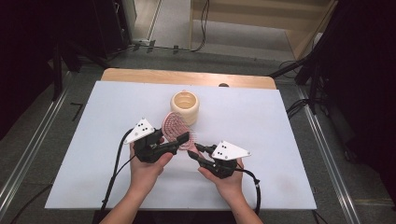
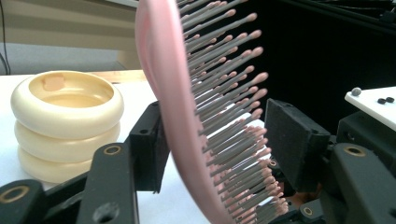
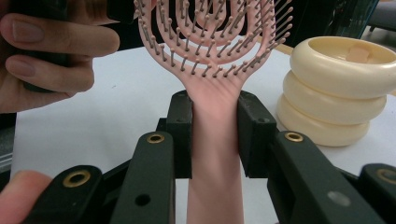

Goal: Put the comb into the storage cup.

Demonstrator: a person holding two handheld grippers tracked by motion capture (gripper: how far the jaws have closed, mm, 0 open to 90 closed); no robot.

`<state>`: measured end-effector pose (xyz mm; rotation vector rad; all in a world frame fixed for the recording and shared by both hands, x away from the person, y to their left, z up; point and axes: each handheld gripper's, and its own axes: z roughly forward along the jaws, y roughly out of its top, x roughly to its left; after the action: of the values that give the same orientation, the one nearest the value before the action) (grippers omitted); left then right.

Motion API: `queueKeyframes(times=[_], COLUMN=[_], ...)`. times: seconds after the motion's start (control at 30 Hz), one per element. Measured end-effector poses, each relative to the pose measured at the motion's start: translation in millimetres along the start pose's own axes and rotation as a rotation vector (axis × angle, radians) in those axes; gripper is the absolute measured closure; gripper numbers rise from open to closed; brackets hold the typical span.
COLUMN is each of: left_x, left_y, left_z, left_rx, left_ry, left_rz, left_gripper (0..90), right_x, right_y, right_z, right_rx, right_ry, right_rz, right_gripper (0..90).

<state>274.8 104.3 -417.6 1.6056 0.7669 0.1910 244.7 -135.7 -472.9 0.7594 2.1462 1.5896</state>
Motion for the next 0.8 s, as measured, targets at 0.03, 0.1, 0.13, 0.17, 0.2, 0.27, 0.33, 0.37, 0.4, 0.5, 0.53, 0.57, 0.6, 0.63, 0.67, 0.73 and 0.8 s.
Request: queueKeyframes(times=[0.03,0.1,0.13,0.17,0.2,0.27,0.33,0.37,0.4,0.5,0.53,0.57,0.6,0.63,0.67,0.73,0.8], left_x=[0.2,0.3,0.4,0.7,0.9,0.9,1.0,1.1,1.3,1.0,1.2,1.2,1.0,0.6,0.5,0.1,0.0], left_y=[0.1,0.0,0.0,0.1,0.3,0.5,0.5,0.4,0.4,0.9,1.3,1.8,2.1,2.3,2.5,2.6,3.2], left_z=[-0.2,-0.4,-0.6,-0.9,-1.1,-1.3,-1.3,-1.4,-1.3,-1.4,-1.4,-1.7,-1.9,-2.1,-2.4,-3.0,-3.7], left_rx=[0.001,0.002,0.002,0.004,0.005,0.006,0.009,0.01,0.01,0.01,0.013,0.017,0.018,0.017,0.016,0.012,0.011], left_ry=[-0.001,0.0,0.005,0.007,0.005,0.005,0.006,0.006,0.004,-0.004,-0.01,-0.017,-0.024,-0.029,-0.035,-0.038,-0.045], left_rz=[0.0,-0.001,0.001,-0.001,-0.007,-0.009,-0.01,-0.011,-0.013,-0.026,-0.03,-0.035,-0.034,-0.034,-0.033,-0.031,-0.027], left_gripper=[43.2,45.7,47.7,49.4,50.2,51.6,52.9,53.6,54.6,58.0,59.2,60.5,61.7,62.7,63.6,64.9,65.2], right_x=[0.1,0.1,0.4,0.8,1.1,2.0,2.3,2.4,2.5,3.2,3.5,4.0,4.2,4.4,4.8,6.0,6.2], right_y=[0.1,0.0,-0.1,-0.2,-0.3,-0.4,-0.9,-1.2,-1.6,-2.7,-3.0,-3.2,-3.6,-3.8,-4.0,-4.1,-4.1], right_z=[-0.1,-0.2,-0.2,-0.1,0.1,0.3,0.7,1.0,1.5,2.9,3.5,4.0,4.5,5.0,5.5,6.4,6.7], right_rx=[-0.002,-0.006,-0.008,-0.01,-0.012,-0.013,-0.011,-0.008,-0.007,-0.003,-0.001,0.0,0.001,0.003,0.004,0.003,-0.002], right_ry=[0.0,-0.003,-0.005,-0.006,-0.007,-0.013,-0.016,-0.018,-0.018,-0.017,-0.019,-0.021,-0.02,-0.018,-0.017,-0.011,-0.006], right_rz=[0.0,-0.005,-0.005,-0.005,-0.007,-0.01,-0.015,-0.017,-0.019,-0.02,-0.023,-0.023,-0.025,-0.028,-0.03,-0.027,-0.024], right_gripper=[67.6,67.6,67.6,67.6,67.6,67.6,67.6,67.5,67.5,67.5,67.5,67.5,67.5,67.6,67.6,67.8,67.8])
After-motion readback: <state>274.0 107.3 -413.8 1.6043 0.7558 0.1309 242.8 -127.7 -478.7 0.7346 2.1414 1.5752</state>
